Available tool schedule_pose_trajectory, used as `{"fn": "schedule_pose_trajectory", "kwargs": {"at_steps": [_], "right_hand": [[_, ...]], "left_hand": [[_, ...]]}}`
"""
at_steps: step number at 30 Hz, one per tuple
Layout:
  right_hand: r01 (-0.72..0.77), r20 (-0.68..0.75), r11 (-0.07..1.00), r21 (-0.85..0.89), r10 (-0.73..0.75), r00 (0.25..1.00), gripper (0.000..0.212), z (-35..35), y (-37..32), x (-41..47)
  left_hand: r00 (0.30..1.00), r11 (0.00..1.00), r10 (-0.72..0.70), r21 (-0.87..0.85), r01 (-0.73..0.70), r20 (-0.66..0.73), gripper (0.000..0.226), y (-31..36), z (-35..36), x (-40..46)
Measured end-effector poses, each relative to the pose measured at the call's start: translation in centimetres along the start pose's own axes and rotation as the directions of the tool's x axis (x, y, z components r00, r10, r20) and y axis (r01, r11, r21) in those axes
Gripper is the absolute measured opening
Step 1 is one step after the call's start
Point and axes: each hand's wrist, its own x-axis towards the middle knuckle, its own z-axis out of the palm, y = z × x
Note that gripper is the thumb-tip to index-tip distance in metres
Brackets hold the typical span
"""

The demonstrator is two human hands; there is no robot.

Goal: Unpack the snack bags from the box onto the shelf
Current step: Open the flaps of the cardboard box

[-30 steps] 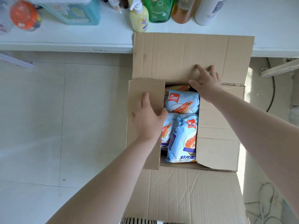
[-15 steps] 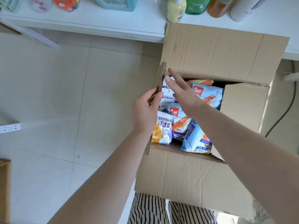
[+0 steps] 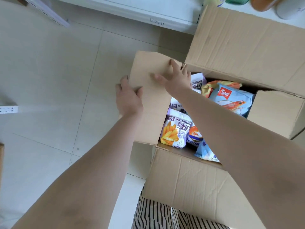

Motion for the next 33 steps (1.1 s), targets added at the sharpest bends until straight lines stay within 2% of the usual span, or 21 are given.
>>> {"fn": "schedule_pose_trajectory", "kwargs": {"at_steps": [2,4,7,11,13,15,18,22,24,26,28,29,31,33], "right_hand": [[0.002,-0.056,0.996,-0.092,-0.007,0.998,0.092,1.2,0.5,0.3],[0.008,-0.084,0.983,-0.182,-0.024,0.996,0.097,2.4,1.2,0.6],[0.0,-0.086,0.959,-0.283,-0.025,0.996,0.103,3.4,2.6,1.3],[0.068,-0.071,0.928,-0.367,-0.101,0.992,0.102,2.7,3.9,1.6],[0.123,-0.071,0.936,-0.331,-0.154,0.985,0.097,1.5,4.2,1.0],[0.173,-0.166,0.959,-0.223,-0.212,0.963,0.088,-0.7,5.1,0.2],[0.177,-0.432,0.98,-0.095,-0.2,0.879,0.078,-5.9,8.2,-0.6],[0.017,-0.718,0.997,-0.078,-0.068,0.692,0.07,-14.1,14.2,-1.2],[-0.093,-0.787,0.995,-0.022,0.04,0.615,0.069,-17.1,16.9,-1.5],[-0.213,-0.791,0.969,0.122,0.225,0.57,0.071,-19.2,19.4,-1.5],[-0.293,-0.712,0.92,0.26,0.388,0.585,0.075,-20.6,21.7,-1.5],[-0.281,-0.655,0.906,0.316,0.422,0.626,0.076,-21.1,22.7,-1.5],[-0.186,-0.537,0.897,0.4,0.394,0.746,0.073,-21.2,24.0,-1.7],[-0.149,-0.483,0.907,0.394,0.342,0.806,0.068,-20.9,24.6,-1.8]], "left_hand": [[0.998,0.983,-0.015,0.183,0.004,0.059,0.083,-1.4,1.8,-0.5],[0.992,0.975,0.017,0.218,-0.045,0.127,0.095,-2.4,3.4,-1.4],[0.969,0.988,0.017,0.142,-0.053,0.247,0.087,-3.6,5.6,-2.6],[0.968,0.994,-0.001,0.106,-0.027,0.253,0.07,-3.1,6.5,-3.8],[0.972,0.995,0.037,0.084,-0.057,0.231,0.071,-2.3,6.4,-3.7],[0.966,0.992,0.107,0.043,-0.12,0.235,0.073,-0.6,5.9,-3.2],[0.931,0.967,0.249,-0.015,-0.254,0.268,0.075,3.5,5.8,-1.6],[0.865,0.928,0.36,-0.041,-0.37,0.348,0.075,10.7,7.6,0.6],[0.865,0.937,0.328,-0.014,-0.349,0.379,0.074,13.6,9.2,1.8],[0.909,0.975,0.209,-0.009,-0.221,0.361,0.079,15.9,10.6,2.7],[0.932,0.995,0.081,-0.079,-0.057,0.353,0.077,17.2,11.3,3.1],[0.928,0.995,0.036,-0.103,0.003,0.371,0.075,17.5,11.5,3.1],[0.916,0.988,-0.014,-0.133,0.073,0.4,0.068,17.4,11.7,3.3],[0.924,0.981,-0.002,-0.177,0.075,0.382,0.06,16.8,11.6,3.3]]}}
